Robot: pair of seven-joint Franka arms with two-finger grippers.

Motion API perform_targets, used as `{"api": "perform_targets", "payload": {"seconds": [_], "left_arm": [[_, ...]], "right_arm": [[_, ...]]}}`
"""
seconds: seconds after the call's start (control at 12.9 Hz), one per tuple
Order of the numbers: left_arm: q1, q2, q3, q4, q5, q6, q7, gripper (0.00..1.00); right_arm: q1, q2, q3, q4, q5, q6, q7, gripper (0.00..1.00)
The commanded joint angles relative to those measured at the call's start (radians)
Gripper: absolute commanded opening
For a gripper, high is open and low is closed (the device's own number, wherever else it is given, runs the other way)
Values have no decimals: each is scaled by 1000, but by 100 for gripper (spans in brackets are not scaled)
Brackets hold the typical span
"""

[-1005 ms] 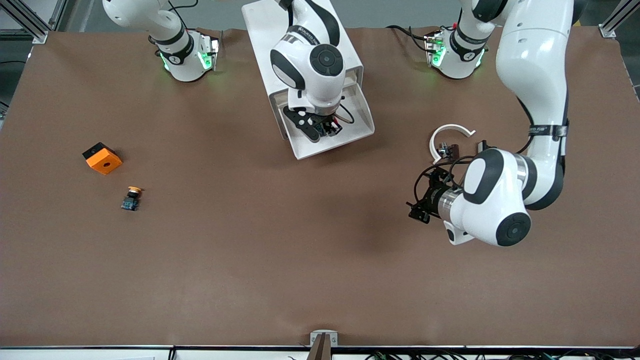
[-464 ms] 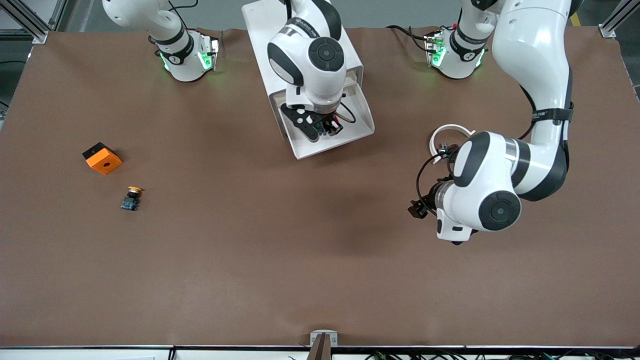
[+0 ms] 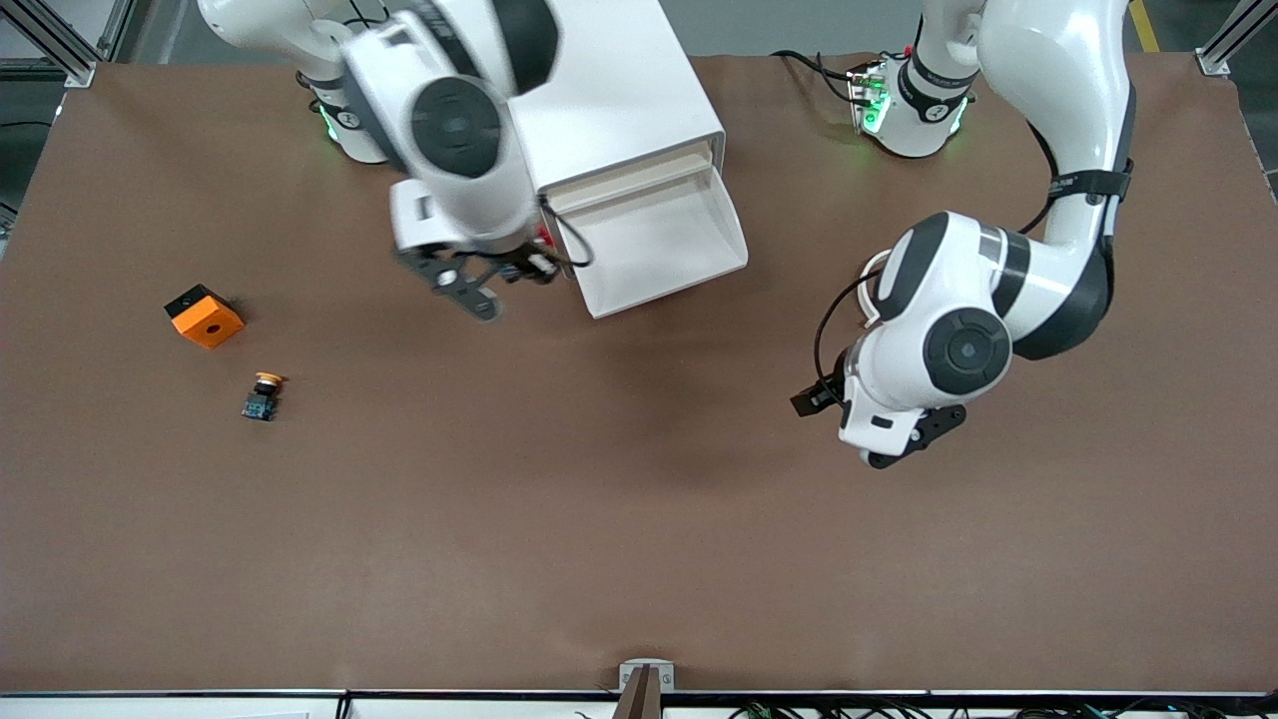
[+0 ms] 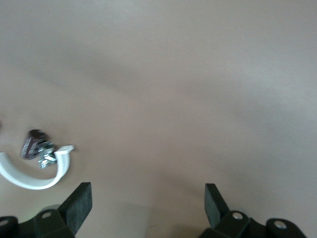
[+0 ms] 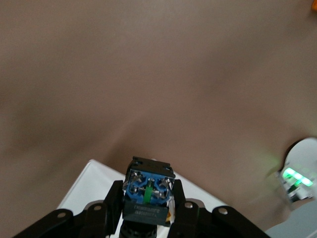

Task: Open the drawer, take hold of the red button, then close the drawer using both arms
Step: 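Lift the button out and carry it beside the orange block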

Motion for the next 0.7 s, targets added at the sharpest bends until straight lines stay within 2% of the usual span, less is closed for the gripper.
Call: {"api": "perform_targets", "payload": {"seconds": [0.0,0.15,0.31,0.46,0.62], "left_arm": [[-6,-131,-67,-249,23,176,10,100],[-15,-126,-118,-296,23,244,7,100],[-69,-111,-124,-307,21,250,-5,100],[-107,-103,-125,-307,21,250,-31,100],[-150,-103,-141,-315,20,249,-74,100]], "right_arm": [[-176,-32,19,-14,10,-37,-340,24],[-276,-24,17,-19,-3,-30,-573,24],[-353,-19,17,-37,-23,22,-740,24],[-370,-19,17,-121,-109,162,-830,24],[-408,-18,17,-216,-128,312,-902,24]]}}
